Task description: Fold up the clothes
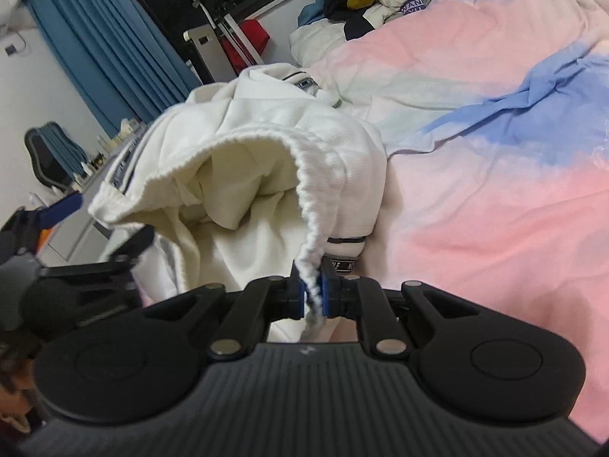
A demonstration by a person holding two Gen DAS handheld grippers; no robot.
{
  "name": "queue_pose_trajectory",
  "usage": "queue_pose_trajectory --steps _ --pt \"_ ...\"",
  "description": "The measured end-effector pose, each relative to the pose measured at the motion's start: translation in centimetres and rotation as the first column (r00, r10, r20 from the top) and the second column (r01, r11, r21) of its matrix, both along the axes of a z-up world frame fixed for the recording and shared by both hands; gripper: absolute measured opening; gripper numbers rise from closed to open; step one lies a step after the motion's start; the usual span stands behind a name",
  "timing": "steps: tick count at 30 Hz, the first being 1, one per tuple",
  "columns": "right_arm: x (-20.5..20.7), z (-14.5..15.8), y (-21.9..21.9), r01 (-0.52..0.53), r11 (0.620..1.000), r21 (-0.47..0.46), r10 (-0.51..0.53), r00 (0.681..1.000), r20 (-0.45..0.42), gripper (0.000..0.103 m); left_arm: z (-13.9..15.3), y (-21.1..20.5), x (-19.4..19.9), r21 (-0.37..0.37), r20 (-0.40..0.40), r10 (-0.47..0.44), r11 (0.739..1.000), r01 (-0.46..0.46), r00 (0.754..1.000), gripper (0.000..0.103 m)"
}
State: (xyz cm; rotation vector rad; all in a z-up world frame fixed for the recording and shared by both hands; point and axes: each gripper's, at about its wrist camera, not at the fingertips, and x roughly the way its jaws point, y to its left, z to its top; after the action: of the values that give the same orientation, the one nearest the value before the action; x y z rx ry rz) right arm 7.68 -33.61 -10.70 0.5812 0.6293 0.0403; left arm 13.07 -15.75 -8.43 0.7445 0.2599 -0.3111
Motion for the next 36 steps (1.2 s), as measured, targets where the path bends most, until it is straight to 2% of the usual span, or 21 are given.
queue_pose_trajectory --steps 3,5,8,12,13,17,20,22,24,27,29,32,36 --pt "-0.2 0.4 0.1 -0.004 1.0 0.001 0.004 1.0 0.031 0.012 -0.5 -1.1 1.6 0.008 -0.011 0.017 1.0 -0.017 1.0 0.098" --pt "-0.3 0.8 0.4 -0.013 1.0 -0.013 0.014 0.999 0.052 0.012 -0.3 -1.1 3.9 -0.006 -0.03 0.072 0.997 -0.072 0.997 0.085" --pt "-0.4 1.2 1.1 -0.037 0.998 -0.048 0.041 0.996 0.077 0.012 0.4 -0.3 6.4 -0.059 -0.061 0.156 0.985 -0.159 0.986 0.084" --pt "0.1 0.5 1.2 -0.026 0.998 -0.064 0.028 0.999 0.028 0.015 2.0 0.9 5.9 -0.083 -0.016 0.186 0.979 -0.187 0.982 0.072" --pt "0.3 0.2 1.2 -0.025 0.997 -0.07 0.026 1.0 0.01 0.019 2.4 1.1 5.7 -0.088 -0.002 0.192 0.978 -0.191 0.981 0.07" --pt "1.3 -1.4 2.2 -0.072 0.993 -0.097 0.065 0.995 -0.076 0.027 4.1 2.3 5.0 -0.108 0.051 0.214 0.972 -0.208 0.975 0.074" --pt "1.4 -1.6 2.3 -0.081 0.993 -0.087 0.074 0.994 -0.081 0.028 5.3 3.2 4.4 -0.124 0.091 0.231 0.968 -0.22 0.969 0.078" --pt "0.8 -1.1 1.7 -0.055 0.997 -0.06 0.052 0.998 -0.037 0.021 5.9 3.7 3.8 -0.115 0.115 0.225 0.971 -0.212 0.968 0.078" --pt "-0.7 0.5 0.5 -0.004 1.0 -0.005 0.005 0.995 0.104 0.019 5.8 3.9 3.0 -0.063 0.13 0.178 0.983 -0.171 0.975 0.079" --pt "-2.3 3.0 0.0 0.03 1.0 0.008 -0.031 0.957 0.29 0.018 5.7 4.3 1.7 0.017 0.149 0.106 0.994 -0.11 0.983 0.079" --pt "-3.0 4.0 -0.1 0.019 0.999 0.035 -0.03 0.93 0.367 0.018 4.8 4.2 1.1 0.07 0.113 0.049 0.996 -0.057 0.992 0.081" --pt "-3.6 4.8 -0.3 0.013 0.999 0.035 -0.026 0.902 0.432 0.017 3.0 3.7 0.1 0.157 0.072 -0.027 0.987 0.016 0.997 0.082" --pt "-3.5 4.8 -0.9 0.017 0.998 0.061 -0.042 0.904 0.425 0.016 0.8 2.7 -0.6 0.211 0.023 -0.066 0.976 0.059 0.998 0.081"
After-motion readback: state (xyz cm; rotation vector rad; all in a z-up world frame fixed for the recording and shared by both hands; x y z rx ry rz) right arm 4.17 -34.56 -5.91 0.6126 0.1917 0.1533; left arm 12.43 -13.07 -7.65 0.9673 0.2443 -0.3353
